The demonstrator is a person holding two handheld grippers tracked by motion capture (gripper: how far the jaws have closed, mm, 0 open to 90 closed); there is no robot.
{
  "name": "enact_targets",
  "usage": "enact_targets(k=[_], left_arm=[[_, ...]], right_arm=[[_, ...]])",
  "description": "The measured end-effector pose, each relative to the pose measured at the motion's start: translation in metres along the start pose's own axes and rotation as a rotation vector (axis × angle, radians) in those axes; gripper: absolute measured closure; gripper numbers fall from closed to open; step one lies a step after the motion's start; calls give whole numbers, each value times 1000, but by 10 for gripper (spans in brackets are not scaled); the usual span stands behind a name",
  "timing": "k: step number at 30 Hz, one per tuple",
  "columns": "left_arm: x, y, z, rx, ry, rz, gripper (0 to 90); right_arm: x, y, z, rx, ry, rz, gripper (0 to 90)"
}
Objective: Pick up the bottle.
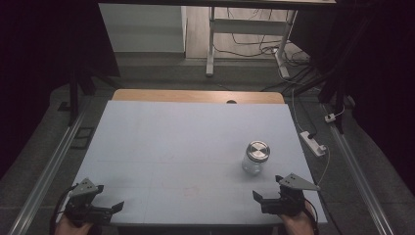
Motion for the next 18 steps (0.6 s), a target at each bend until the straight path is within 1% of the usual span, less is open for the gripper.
enact_targets(k=[3, 7, 14, 18], left_arm=[[0, 0, 0, 0, 1, -3, 7], [1, 0, 0, -3, -2, -7, 8], [1, 0, 0, -11, -8, -7, 6], [1, 0, 0, -9, -9, -7, 5]], right_arm=[[1, 3, 2, -2, -5, 15, 0], [4, 4, 4, -2, -9, 17, 0], [11, 9, 10, 4, -2, 35, 0], [15, 13, 12, 5, -7, 40, 0]])
Point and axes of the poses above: each handheld gripper's, and its own axes: x roughly forward along the jaws, y roughly out of its top, z roughly to its right, the point moved 10 cm from there along x, roughly forward along the jaws, and after that the axes turned 11 degrees about -x, right-handed, at the moved point
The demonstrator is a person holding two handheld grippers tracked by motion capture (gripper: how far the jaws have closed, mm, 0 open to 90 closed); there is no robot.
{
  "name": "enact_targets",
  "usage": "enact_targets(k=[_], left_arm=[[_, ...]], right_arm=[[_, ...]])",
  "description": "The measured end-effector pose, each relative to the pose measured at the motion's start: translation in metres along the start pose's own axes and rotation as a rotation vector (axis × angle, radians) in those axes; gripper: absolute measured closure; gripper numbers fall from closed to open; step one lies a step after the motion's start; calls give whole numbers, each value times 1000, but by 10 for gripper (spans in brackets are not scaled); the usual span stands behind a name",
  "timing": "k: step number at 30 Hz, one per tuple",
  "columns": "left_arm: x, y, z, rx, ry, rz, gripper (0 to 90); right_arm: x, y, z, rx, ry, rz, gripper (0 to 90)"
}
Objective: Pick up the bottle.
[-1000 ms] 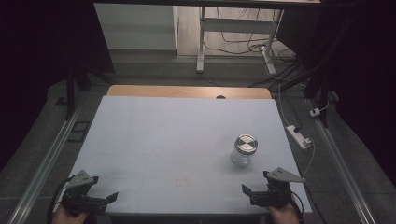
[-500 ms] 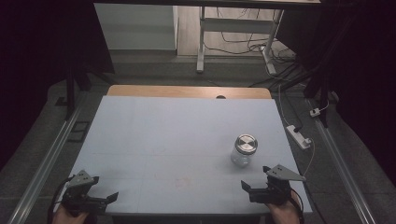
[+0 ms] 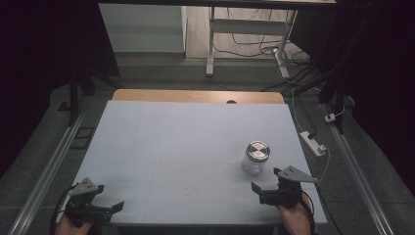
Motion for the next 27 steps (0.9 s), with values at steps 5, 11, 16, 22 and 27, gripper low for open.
enact_targets(k=[5, 11, 16, 22, 27], left_arm=[[0, 0, 0, -3, -1, 0, 3], [0, 0, 0, -4, 0, -1, 3], [0, 0, -1, -8, -3, 2, 1], [-1, 1, -1, -17, -11, 5, 0], [0, 1, -1, -15, -11, 3, 0]], right_arm=[[6, 4, 6, 41, 10, -3, 0], [12, 2, 16, 65, -4, -25, 0], [19, 3, 19, 53, -16, -47, 0], [26, 6, 27, 43, -41, -47, 0], [35, 7, 30, 35, -30, -62, 0]])
Point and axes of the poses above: each handheld gripper's, and its own axes: x roughly forward along the jaws, y roughly out of its top, z roughly to its right, the point moved 10 cm from there along x, roughly forward along the jaws, and after that the axes turned 11 degrees about -x, right-handed, at the moved point
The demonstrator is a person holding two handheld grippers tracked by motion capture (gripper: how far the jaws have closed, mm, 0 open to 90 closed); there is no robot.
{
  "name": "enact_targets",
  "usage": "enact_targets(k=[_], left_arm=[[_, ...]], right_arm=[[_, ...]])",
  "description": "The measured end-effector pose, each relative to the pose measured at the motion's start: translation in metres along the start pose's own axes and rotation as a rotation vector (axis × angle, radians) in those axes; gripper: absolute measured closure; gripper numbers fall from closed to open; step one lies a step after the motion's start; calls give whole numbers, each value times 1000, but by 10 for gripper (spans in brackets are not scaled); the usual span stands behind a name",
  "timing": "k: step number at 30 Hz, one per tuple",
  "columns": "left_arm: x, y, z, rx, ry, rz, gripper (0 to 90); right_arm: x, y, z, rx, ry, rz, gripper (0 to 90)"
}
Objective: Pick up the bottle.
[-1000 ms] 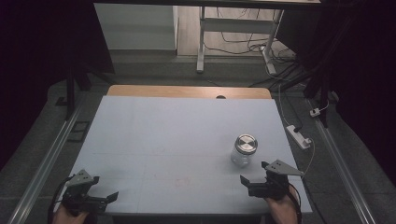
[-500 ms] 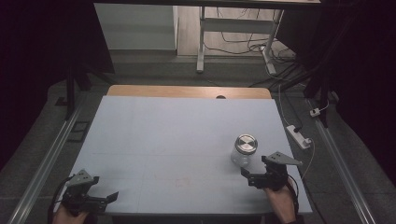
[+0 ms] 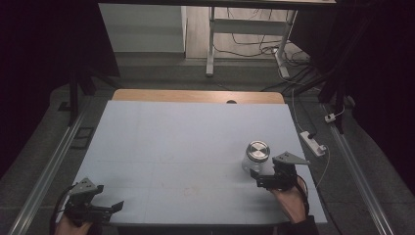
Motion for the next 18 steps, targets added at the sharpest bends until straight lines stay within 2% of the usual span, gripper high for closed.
enact_targets(k=[5, 11, 18], left_arm=[[0, 0, 0, -2, -4, 0, 0], [0, 0, 0, -4, -5, -2, 0], [0, 0, 0, -5, -9, -2, 0]], right_arm=[[10, 4, 1, -42, -2, -16, 0], [24, 7, 4, -62, 0, -35, 0], [35, 9, 6, -59, -4, -40, 0]])
Point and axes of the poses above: each handheld gripper's, and its own axes: x roughly forward along the jaws, y roughly out of its top, z roughly to its right, the point moved 10 cm from there along x, roughly forward along the jaws, and after that the axes turned 11 degrees about -x, right-handed, at the moved point
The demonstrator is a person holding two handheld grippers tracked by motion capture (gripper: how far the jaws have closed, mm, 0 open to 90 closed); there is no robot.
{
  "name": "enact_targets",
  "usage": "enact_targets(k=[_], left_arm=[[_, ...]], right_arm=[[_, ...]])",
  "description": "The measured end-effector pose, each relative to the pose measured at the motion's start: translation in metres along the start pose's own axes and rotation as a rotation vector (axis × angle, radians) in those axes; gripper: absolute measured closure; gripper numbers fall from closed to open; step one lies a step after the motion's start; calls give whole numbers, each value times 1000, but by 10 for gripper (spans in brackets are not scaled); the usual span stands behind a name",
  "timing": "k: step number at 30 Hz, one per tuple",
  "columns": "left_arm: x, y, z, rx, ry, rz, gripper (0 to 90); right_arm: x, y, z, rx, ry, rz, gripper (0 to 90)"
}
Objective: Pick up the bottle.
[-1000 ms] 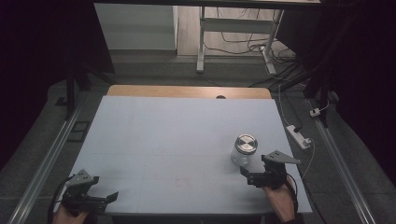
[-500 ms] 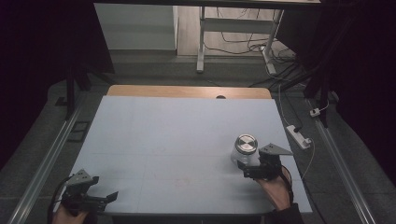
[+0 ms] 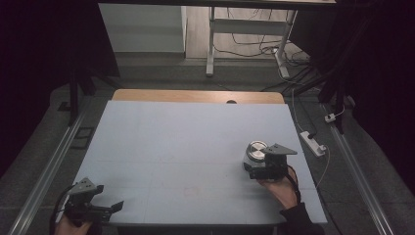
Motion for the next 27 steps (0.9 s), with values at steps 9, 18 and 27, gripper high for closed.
enact_targets(k=[9, 18, 27], left_arm=[[0, 0, 0, -3, -4, -2, 0], [0, 0, 0, 1, -7, -3, 0], [0, 0, 1, -3, -10, 3, 0]], right_arm=[[6, -1, 3, 1, -7, -6, 72], [4, 0, 3, -19, -17, -10, 142], [3, 1, 3, -23, -26, -15, 147]])
Point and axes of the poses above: each handheld gripper's, and its own axes: x roughly forward along the jaws, y roughly out of its top, z roughly to its right, the point moved 10 cm from there along x, roughly forward along the jaws, and after that the axes turned 11 degrees about -x, right-handed, at the moved point
